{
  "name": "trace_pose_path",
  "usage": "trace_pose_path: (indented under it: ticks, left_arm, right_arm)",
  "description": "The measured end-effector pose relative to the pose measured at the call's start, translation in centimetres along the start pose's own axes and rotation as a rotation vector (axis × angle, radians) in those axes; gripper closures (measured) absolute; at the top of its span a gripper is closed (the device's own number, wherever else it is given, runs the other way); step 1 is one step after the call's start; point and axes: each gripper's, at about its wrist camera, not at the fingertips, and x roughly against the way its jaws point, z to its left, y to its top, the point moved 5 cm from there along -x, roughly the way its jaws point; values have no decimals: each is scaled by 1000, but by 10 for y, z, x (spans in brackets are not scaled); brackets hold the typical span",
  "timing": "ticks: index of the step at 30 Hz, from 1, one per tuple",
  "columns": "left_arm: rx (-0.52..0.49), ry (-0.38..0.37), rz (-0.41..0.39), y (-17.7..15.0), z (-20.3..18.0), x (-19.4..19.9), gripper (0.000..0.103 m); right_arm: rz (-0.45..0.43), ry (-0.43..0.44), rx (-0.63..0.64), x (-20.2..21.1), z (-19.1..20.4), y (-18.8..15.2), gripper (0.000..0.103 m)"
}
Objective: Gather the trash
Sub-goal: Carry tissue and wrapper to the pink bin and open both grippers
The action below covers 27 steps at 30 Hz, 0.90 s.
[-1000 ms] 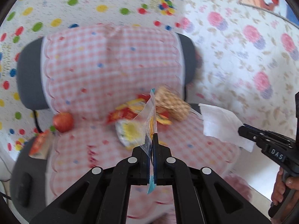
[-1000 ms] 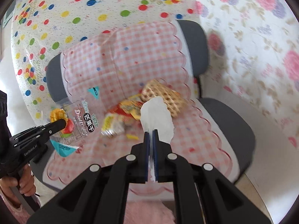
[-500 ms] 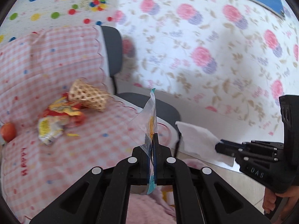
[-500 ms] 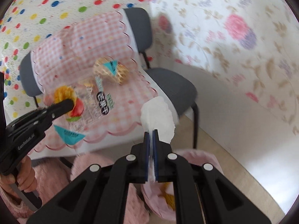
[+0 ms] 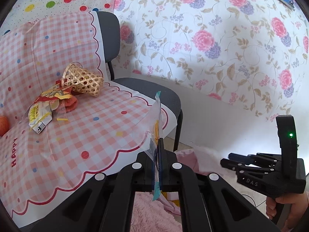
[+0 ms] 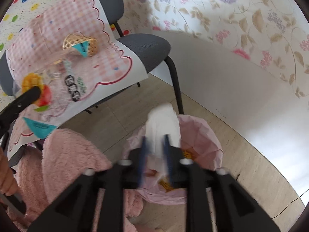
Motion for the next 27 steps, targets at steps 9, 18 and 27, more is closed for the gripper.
trace_pose_path:
  ticks: [9, 18, 27]
  left_arm:
    - [3, -7, 37, -6, -1, -11, 100]
    - [-34, -80, 88, -16, -28, -31, 100]
    - [-115, -184, 194, -37, -76, -74, 100]
  right_arm:
    - [-80, -23, 14, 19, -5, 13, 67]
    - [-161, -37, -10, 37, -18, 28, 67]
    - [-174, -49, -39, 44, -37, 30, 67]
